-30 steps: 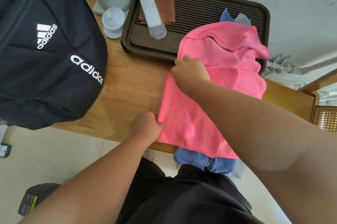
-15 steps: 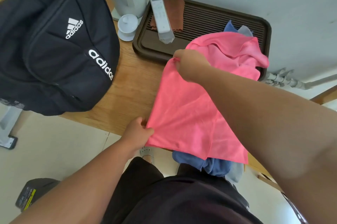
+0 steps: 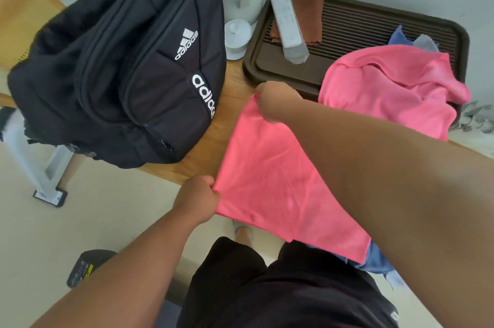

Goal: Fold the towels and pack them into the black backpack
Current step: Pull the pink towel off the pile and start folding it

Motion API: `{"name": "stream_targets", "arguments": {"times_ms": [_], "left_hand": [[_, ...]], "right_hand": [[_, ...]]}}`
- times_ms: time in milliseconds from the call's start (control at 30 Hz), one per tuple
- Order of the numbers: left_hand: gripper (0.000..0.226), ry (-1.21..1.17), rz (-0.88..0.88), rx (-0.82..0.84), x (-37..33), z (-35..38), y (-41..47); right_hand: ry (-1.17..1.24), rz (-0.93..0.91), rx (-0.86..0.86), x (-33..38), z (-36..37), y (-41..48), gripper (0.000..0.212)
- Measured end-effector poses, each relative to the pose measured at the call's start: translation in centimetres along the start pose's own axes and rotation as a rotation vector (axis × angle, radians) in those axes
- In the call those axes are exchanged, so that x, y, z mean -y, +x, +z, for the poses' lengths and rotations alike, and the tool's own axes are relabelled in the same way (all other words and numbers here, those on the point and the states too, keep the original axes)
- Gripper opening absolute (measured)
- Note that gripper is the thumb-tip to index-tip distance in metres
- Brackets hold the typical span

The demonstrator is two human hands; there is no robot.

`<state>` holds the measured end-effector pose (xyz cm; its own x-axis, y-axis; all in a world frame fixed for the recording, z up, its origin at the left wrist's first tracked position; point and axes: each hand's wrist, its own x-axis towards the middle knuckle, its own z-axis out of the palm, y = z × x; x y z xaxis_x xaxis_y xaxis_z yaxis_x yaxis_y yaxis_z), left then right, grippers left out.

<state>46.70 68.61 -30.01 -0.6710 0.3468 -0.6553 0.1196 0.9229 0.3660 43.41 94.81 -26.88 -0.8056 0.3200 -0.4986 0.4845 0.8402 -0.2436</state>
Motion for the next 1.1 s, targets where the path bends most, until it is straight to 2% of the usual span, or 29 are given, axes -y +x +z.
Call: {"name": "stream_targets", "arguments": {"times_ms": [100, 233, 367, 567, 700, 767, 867, 933, 1100], "left_hand": [[0.023, 0.185, 0.048, -0.072, 0.8, -1.1, 1.5], [0.016, 0.272, 0.106, -0.116, 1.0, -1.2, 2.5], [0.025, 0.399, 0.195, -0.176, -0.2, -0.8, 2.1], [0.025, 0.388, 0.396, -0.030, -3.8, 2.3, 0.7], [0.028, 0.369, 0.496, 0.041, -7.1, 5.5, -0.5], [0.032, 0.379, 0.529, 0.056, -8.6, 7.2, -1.0], [0.039, 0.428, 0.518, 0.069, -9.9, 9.5, -1.7], [0.042, 0.440, 0.476, 0.052, -10.1, 10.6, -2.0], [0.037, 0.447, 0.416, -0.088, -9.5, 12.1, -3.1]], "right_hand": [[0.014, 0.068, -0.080, 1.0, 0.2, 1.3, 0.040], [0.073, 0.096, -0.272, 0.4, 1.6, 1.5, 0.038], [0.151, 0.064, -0.306, -1.6, 3.2, -1.0, 0.040], [0.285, 0.154, -0.278, -5.5, 5.6, -7.3, 0.025], [0.267, 0.206, -0.360, -9.1, 7.5, -11.8, 0.023], [0.187, 0.205, -0.331, -11.0, 8.3, -13.6, 0.034], [0.060, 0.173, -0.154, -13.6, 9.0, -15.5, 0.063], [0.037, 0.115, -0.073, -15.2, 9.2, -16.1, 0.076], [-0.005, 0.031, -0.035, -16.2, 8.3, -15.7, 0.076]]}}
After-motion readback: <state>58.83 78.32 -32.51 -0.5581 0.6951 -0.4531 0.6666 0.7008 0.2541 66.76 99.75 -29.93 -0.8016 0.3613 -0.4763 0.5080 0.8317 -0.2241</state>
